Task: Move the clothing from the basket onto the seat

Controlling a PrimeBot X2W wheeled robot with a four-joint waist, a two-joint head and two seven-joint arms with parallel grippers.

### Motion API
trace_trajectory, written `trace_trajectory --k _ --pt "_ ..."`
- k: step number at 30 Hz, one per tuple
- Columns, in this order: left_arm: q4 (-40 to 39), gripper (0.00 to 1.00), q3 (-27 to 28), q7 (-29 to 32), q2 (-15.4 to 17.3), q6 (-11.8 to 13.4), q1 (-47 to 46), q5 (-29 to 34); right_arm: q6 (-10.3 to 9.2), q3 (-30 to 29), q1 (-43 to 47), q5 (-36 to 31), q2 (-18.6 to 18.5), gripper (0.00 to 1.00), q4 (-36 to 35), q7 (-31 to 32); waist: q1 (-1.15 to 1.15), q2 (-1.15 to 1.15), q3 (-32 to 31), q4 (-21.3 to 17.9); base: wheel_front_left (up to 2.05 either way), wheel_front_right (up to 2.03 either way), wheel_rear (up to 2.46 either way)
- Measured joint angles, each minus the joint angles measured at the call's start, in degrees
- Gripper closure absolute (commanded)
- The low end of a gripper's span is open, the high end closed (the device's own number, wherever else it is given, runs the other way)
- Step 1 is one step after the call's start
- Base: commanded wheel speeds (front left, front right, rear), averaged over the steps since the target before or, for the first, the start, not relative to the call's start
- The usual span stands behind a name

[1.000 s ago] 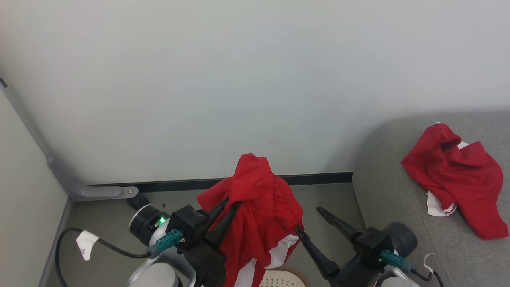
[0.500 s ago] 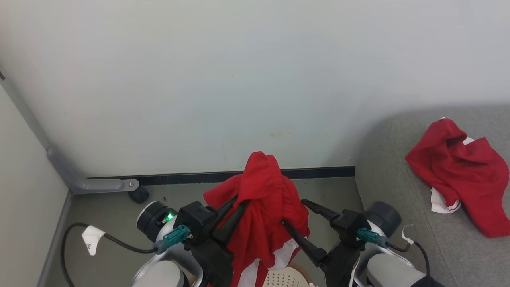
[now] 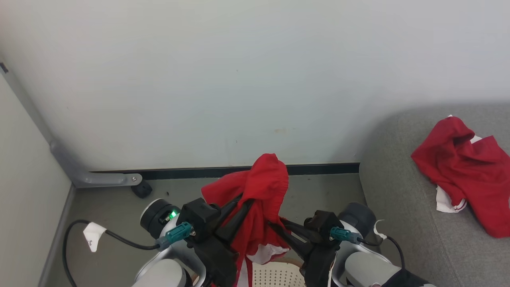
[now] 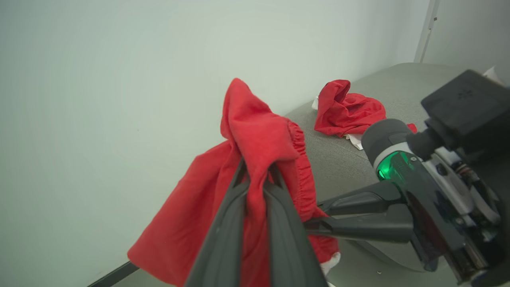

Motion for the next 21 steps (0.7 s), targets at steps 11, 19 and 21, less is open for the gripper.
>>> trace_trajectory --k 11,19,21 --pt "-1.08 0.53 0.83 0.62 0.76 0.66 0.26 -1.01 0.0 2.21 -1.8 5.66 -1.01 1.0 0.15 -0.02 0.0 0.0 0.32 -0.67 0.0 0.0 0.0" --pt "-1.6 0.0 1.8 0.56 1.09 1.86 0.45 -1.62 0.0 -4.37 -4.71 11.22 -4.46 1.0 -2.41 -0.02 0.0 0.0 0.74 -2.58 0.0 0.0 0.0" --pt "-1.76 0.0 1.81 0.55 0.91 2.03 0.48 -1.77 0.0 -6.06 -4.95 12.3 -5.68 1.0 -3.18 -0.02 0.0 0.0 0.77 -3.13 0.0 0.0 0.0"
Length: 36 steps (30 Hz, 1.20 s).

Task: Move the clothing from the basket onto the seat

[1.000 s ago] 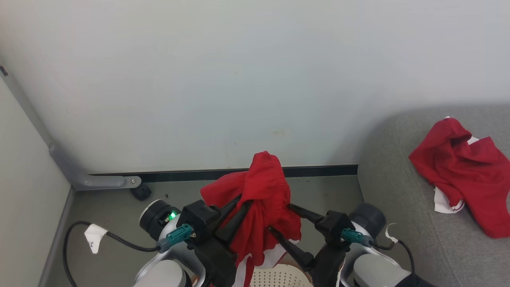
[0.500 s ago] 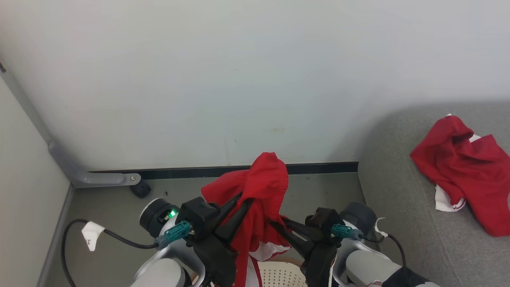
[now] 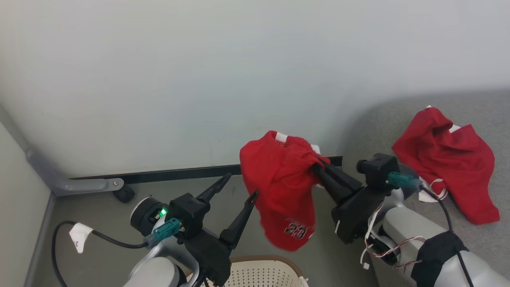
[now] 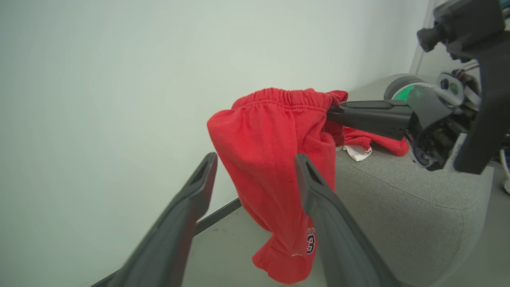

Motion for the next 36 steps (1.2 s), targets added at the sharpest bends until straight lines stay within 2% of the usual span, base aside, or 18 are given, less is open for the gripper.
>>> trace_trajectory --k 5,14,30,36 --pt "-1.18 0.0 -0.11 -0.49 -0.55 0.43 1.28 -0.09 0.0 -5.33 0.03 1.62 -3.25 1.0 -2.12 0.0 0.0 0.0 -0.09 -1.83 0.0 0.0 0.0" --pt "-2.98 0.0 -0.71 -1.25 -1.22 0.51 3.26 -0.27 -0.1 -10.94 4.01 1.32 -9.0 1.0 -6.45 0.0 0.0 0.0 -0.41 -5.79 0.0 0.0 0.0" --pt "-5.19 0.0 -2.72 -2.0 -2.64 0.99 5.97 -0.26 -5.39 -17.07 15.58 -2.24 -15.69 1.0 -16.85 0.0 -0.01 0.0 -0.92 -15.87 0.0 0.0 0.0" --pt "-5.6 0.0 -3.8 -2.01 -3.21 1.01 6.15 -0.25 -6.21 -19.56 17.31 -3.14 -17.29 1.0 -19.42 0.0 -0.01 0.0 -0.96 -19.85 0.0 0.0 0.0"
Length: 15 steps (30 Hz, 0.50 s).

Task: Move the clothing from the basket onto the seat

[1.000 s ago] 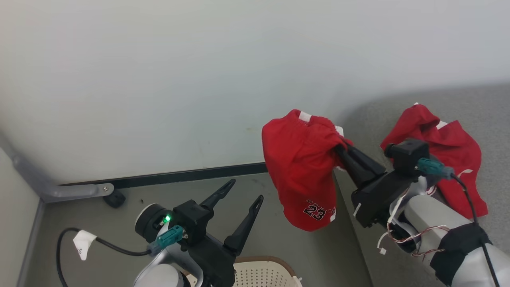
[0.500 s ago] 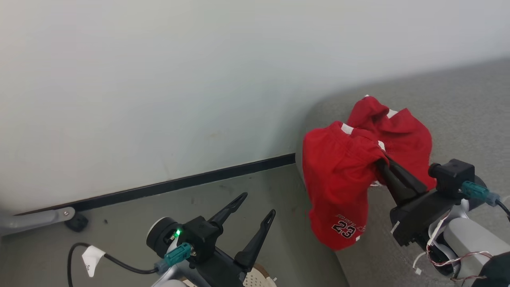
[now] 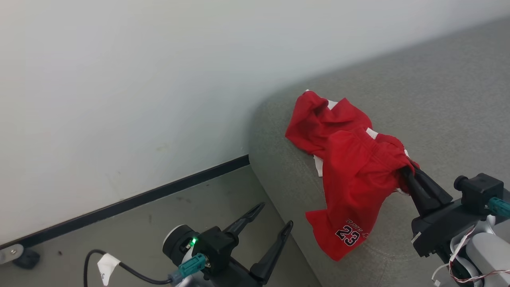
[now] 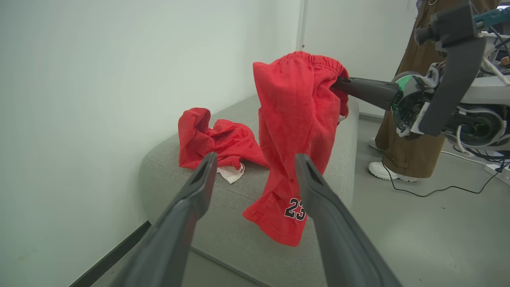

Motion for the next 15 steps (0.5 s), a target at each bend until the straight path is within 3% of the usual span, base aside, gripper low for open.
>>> trace_trajectory --k 7,15 --pt "-0.25 0.0 -1.51 0.19 -1.37 0.04 0.44 0.22 0.07 -3.33 0.27 0.0 -1.19 1.0 -1.04 0.0 0.0 0.0 0.72 -2.86 0.0 0.0 0.0" --pt "-1.67 0.0 -1.88 0.97 -1.47 0.05 -0.26 0.87 1.48 -9.1 -6.25 1.0 -3.47 1.0 0.96 -0.01 0.0 0.0 2.91 -1.66 0.0 0.0 0.0"
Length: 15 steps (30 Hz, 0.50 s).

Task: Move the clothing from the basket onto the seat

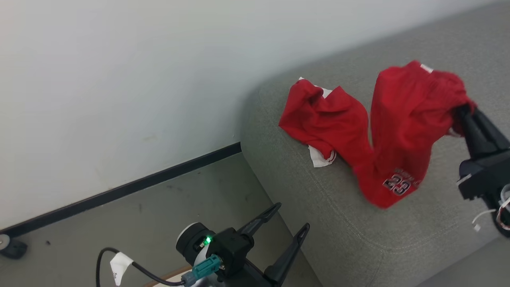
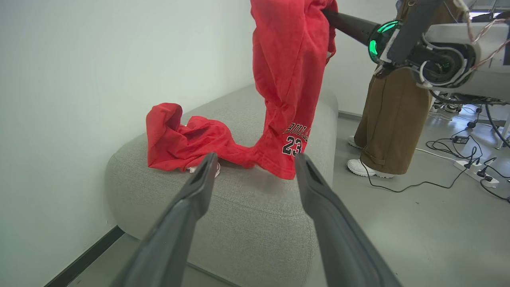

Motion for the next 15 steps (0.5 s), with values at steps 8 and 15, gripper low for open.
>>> trace_trajectory --k 8,15 --pt "-2.46 0.0 0.1 1.16 0.78 0.48 -2.71 1.15 1.36 -4.15 -9.05 1.13 -1.57 1.0 6.94 0.0 0.01 0.0 3.39 2.4 0.0 0.0 0.0" --pt "-4.58 0.0 -0.05 2.23 0.54 0.47 -5.77 2.7 1.64 -7.92 -14.58 2.2 -4.47 1.0 13.48 -0.01 0.01 0.0 6.59 4.85 0.0 0.0 0.0"
